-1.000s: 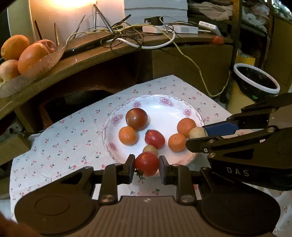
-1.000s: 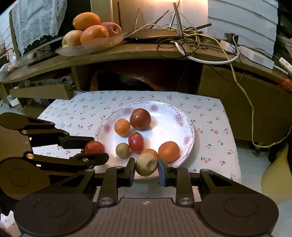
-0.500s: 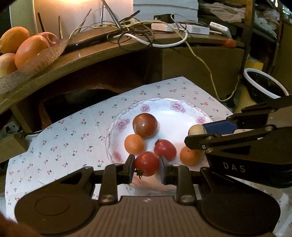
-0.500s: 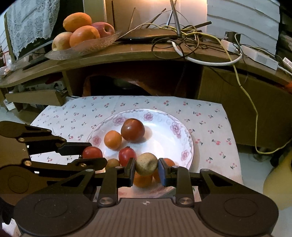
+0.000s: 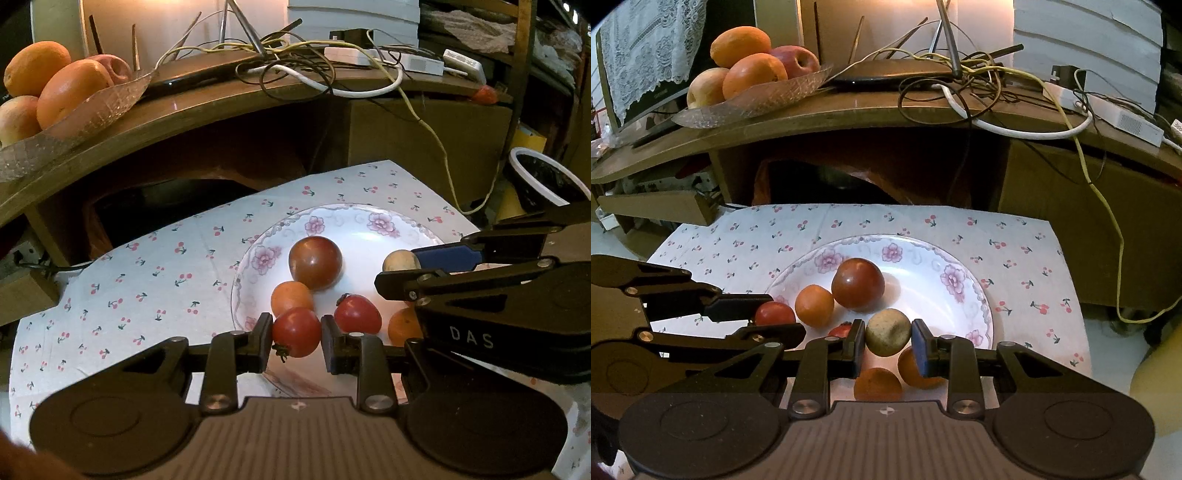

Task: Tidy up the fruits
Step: 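Lower both fruits into the plate and open the left and right grippers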

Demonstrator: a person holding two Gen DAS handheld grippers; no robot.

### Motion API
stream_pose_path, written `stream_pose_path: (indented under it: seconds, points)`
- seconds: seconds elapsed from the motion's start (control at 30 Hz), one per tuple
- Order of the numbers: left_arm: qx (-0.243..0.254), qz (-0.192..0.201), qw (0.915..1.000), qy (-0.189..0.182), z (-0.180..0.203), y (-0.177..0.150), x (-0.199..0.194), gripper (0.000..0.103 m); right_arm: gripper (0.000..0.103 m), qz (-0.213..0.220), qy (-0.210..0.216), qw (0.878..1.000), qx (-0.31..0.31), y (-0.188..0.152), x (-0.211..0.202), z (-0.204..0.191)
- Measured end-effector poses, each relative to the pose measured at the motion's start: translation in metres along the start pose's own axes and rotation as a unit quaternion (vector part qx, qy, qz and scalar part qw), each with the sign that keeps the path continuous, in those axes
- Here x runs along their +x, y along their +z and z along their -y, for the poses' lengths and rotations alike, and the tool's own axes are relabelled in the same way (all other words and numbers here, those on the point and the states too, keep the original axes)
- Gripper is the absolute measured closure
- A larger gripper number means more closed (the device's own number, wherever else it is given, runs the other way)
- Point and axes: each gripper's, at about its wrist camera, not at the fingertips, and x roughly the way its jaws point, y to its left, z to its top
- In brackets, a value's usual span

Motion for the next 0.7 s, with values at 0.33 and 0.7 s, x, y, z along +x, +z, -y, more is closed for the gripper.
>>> stream_pose_path:
  seconds: [0.33, 0.7]
  points:
    - [-0.003, 0.001, 1.0, 0.0, 0.0006, 0.0007, 0.0002, 0.07, 0.072, 0.003, -0.002, 1.0, 0.004, 0.0017, 0.0016, 0.0023]
    - [0.003, 0.007, 1.0, 0.0, 0.0012, 0.001, -0.0044, 0.064, 0.065, 0.019, -0.005, 1.0, 0.011, 0.0028, -0.0045, 0.0041]
